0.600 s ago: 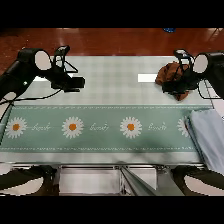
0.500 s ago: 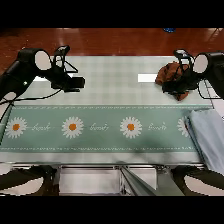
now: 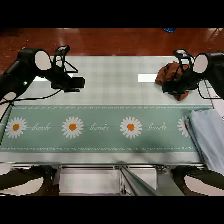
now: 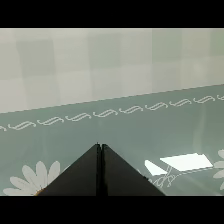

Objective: Fold the shirts.

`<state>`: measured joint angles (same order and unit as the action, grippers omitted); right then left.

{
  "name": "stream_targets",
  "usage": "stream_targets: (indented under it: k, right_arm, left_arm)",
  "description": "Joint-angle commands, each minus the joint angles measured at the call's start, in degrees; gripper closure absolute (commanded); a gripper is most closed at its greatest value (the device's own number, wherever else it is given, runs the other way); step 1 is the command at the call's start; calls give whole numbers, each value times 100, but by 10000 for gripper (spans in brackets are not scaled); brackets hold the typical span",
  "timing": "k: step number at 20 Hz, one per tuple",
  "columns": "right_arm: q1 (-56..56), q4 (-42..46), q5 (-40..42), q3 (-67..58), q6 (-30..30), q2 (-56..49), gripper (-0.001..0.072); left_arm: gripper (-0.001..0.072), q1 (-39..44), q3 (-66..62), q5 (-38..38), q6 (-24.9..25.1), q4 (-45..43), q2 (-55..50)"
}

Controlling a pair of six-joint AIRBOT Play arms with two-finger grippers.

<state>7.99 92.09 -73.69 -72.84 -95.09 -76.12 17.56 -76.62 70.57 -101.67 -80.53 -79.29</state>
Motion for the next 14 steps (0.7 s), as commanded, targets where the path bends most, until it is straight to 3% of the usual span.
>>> stream_targets:
  k: [1, 4, 7, 9, 10, 11, 12, 13, 14]
  right_arm:
    - [4, -2, 0, -7, -2, -2, 686]
    - [4, -4, 120, -7, -2, -2, 686]
    - [4, 52, 940, -7, 4, -9, 686]
    - [2, 546, 1880, -7, -7, -28, 680]
    - [0, 1036, 2365, -7, -164, -63, 565]
    - [-37, 1545, 2885, -7, -345, -127, 329]
    - [-107, 1895, 3355, -7, -474, -203, 296]
    - [-249, 2118, 3845, -7, -693, -308, 296]
    - [-437, 2173, 4282, -7, -929, -422, 296]
  left_arm:
    - [688, -4, -2, 0, 0, -2, 0]
    - [687, -4, -2, -2, 0, -2, 0]
    - [687, -4, -2, -2, 0, -2, 0]
    - [688, -4, -2, -201, 2, -9, 0]
    - [687, -7, -2, -496, -2, -55, -9]
    - [682, -7, -2, -739, 0, -70, -15]
    - [573, -7, -2, -1032, 0, -94, -44]
    - [308, -4, -4, -1237, 0, -96, -90]
    - [195, -7, -7, -1381, 0, -118, -157]
